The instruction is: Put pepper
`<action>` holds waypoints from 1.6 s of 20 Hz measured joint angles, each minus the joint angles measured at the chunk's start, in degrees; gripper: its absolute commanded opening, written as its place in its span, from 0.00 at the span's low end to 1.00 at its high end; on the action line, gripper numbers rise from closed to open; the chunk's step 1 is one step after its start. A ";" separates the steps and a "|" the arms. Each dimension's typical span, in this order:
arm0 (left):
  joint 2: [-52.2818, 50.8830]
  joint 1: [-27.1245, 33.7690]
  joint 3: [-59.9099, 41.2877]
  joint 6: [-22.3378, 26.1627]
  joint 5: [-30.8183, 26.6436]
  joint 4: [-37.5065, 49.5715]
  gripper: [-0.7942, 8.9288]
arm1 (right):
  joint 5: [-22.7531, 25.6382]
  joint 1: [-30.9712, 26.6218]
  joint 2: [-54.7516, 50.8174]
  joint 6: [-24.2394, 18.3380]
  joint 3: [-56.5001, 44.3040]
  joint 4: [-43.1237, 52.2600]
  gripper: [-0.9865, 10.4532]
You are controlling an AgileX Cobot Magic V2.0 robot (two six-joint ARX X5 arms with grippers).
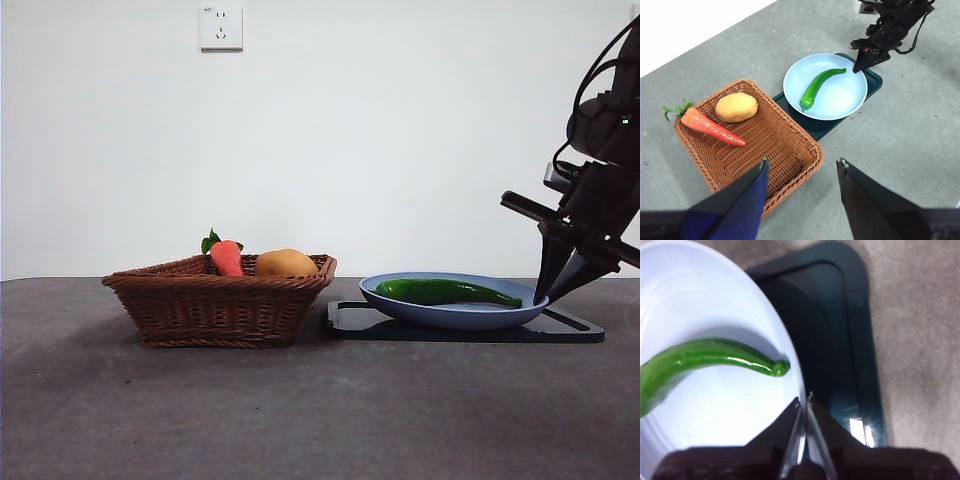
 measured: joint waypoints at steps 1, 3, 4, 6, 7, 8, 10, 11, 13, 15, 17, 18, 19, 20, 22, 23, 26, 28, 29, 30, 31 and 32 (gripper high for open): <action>0.00 0.00 0.00 0.00 0.00 0.00 0.34 | -0.04 0.00 0.00 0.00 0.00 0.11 0.12; 0.00 0.00 0.00 0.00 0.00 0.00 0.34 | -0.20 0.00 0.00 0.00 0.00 0.33 0.20; 0.00 0.00 0.00 0.00 0.00 0.00 0.34 | -0.20 0.00 0.00 0.00 0.00 0.31 0.23; 0.02 0.00 0.00 0.00 0.00 0.00 0.34 | -0.37 -0.02 -0.02 0.00 0.00 0.31 0.26; 0.00 0.00 0.00 0.00 0.00 -0.02 0.34 | -0.39 -0.15 -0.35 0.00 0.00 0.07 0.26; 0.00 0.00 0.00 0.00 0.00 -0.07 0.34 | -0.39 -0.35 -1.07 0.00 0.00 -0.17 0.26; 0.00 0.00 0.00 0.00 0.00 -0.57 0.34 | -0.37 -0.50 -4.63 -0.04 0.00 -0.96 0.26; 0.00 0.00 0.00 0.00 0.00 -0.68 0.34 | -0.37 -0.66 -7.21 -0.15 0.00 -1.51 0.26; 0.00 0.00 0.00 0.00 0.00 -0.68 0.34 | -0.44 -0.72 -13.22 -0.76 0.02 -3.98 0.26; 0.00 0.00 0.00 0.00 0.00 -0.68 0.34 | -0.52 -0.70 -19.58 -2.49 0.13 -8.55 0.26; 0.00 0.00 0.00 0.00 0.02 -0.68 0.33 | -0.50 -0.26 -26.43 -5.31 0.15 -15.30 0.26; 0.02 0.00 0.00 0.00 0.11 -0.68 0.33 | -0.48 0.44 -29.64 -6.60 0.15 -18.56 0.26; 0.02 0.00 0.00 0.00 0.22 -0.66 0.33 | -0.52 1.62 -33.81 -8.31 0.17 -22.45 0.26; 0.02 0.00 0.00 0.00 0.28 -0.68 0.33 | -0.57 2.60 -37.55 -9.81 0.17 -25.73 0.26; 0.02 0.00 0.00 0.00 0.28 -0.68 0.33 | -0.63 4.74 -44.85 -12.11 0.22 -31.52 0.26; 0.00 0.00 0.00 0.00 0.31 -0.70 0.33 | -0.61 5.77 -48.13 -12.72 0.22 -33.86 0.26; 0.00 0.00 0.00 0.00 0.35 -0.90 0.33 | -0.61 8.96 -56.61 -13.59 0.22 -39.17 0.25; 0.00 0.00 0.00 0.00 0.42 -0.90 0.33 | -0.63 10.43 -60.92 -13.79 0.22 -42.25 0.25; 0.00 0.00 0.00 0.00 0.50 -0.90 0.33 | -0.63 10.69 -62.42 -13.84 0.22 -43.36 0.23; 0.02 0.00 0.00 0.00 0.52 -0.90 0.32 | -0.61 10.86 -63.54 -13.88 0.22 -44.09 0.19; 0.00 0.00 0.00 0.00 0.52 -0.90 0.27 | -0.61 10.88 -64.37 -14.14 0.22 -44.54 0.15; 0.00 0.00 0.00 0.00 0.52 -0.90 0.20 | -0.61 10.88 -64.74 -14.71 0.28 -45.00 0.09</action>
